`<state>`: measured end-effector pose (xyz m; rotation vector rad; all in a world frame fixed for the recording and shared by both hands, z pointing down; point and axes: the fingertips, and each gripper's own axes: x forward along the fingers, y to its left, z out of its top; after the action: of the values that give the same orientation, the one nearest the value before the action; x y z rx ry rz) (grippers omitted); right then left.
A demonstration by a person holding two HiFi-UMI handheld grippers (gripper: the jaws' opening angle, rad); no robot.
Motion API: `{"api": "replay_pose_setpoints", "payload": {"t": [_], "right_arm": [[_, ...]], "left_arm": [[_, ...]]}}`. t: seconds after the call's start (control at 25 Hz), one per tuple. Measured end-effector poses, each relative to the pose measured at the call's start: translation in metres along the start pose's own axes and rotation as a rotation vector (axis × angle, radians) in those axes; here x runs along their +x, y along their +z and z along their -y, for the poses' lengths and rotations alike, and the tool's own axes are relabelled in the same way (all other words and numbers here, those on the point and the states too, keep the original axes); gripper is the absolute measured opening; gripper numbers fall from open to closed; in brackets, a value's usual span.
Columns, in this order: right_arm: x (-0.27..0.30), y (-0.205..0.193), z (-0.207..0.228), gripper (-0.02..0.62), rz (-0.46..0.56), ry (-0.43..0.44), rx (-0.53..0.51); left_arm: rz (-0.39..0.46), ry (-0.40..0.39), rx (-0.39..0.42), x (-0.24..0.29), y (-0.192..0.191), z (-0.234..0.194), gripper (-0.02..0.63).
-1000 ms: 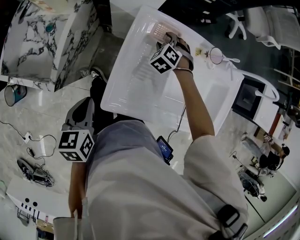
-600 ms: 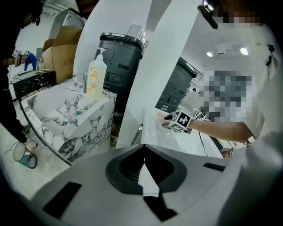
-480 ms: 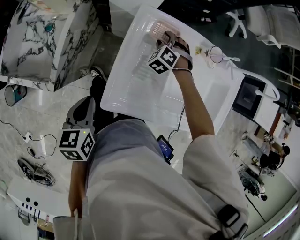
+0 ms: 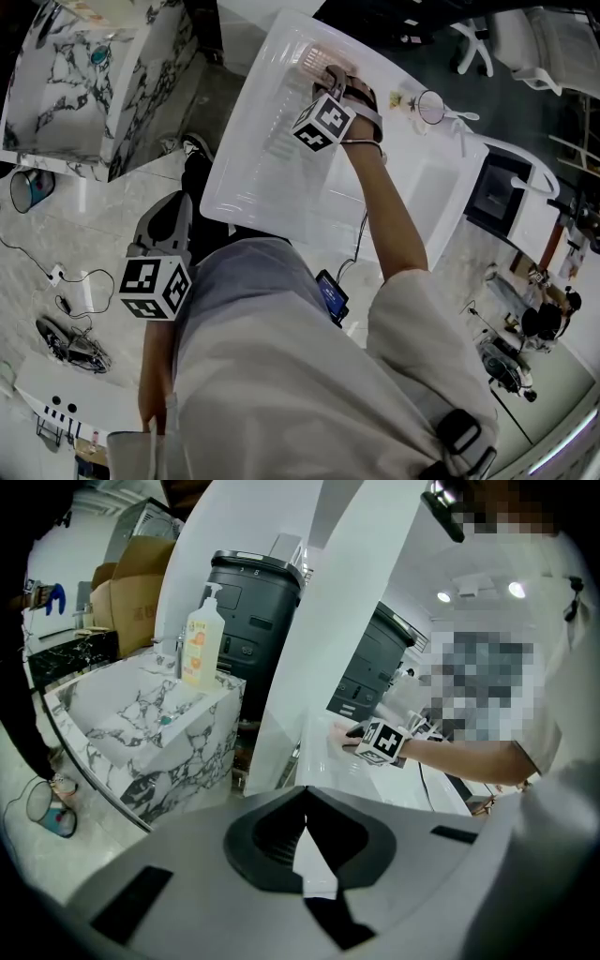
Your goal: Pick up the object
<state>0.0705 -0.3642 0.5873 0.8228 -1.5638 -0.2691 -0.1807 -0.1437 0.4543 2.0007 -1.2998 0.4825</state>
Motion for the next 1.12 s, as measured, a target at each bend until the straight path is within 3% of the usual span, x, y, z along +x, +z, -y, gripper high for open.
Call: {"api": "replay_pose_setpoints", "payload": {"t": [0.64, 1.12], "right_arm": [[-0.011, -0.007, -0.004, 0.160, 0.004, -0.002, 0.003], [-0.025, -0.008, -0.003, 0.114, 0.016, -0.025, 0.007]], "left_arm": [[0.004, -0.018, 0.012, 0.002, 0.001, 0.011, 0.002], [0.016, -0.029, 0.019, 0.001, 0.001, 0.016, 0.002]]}}
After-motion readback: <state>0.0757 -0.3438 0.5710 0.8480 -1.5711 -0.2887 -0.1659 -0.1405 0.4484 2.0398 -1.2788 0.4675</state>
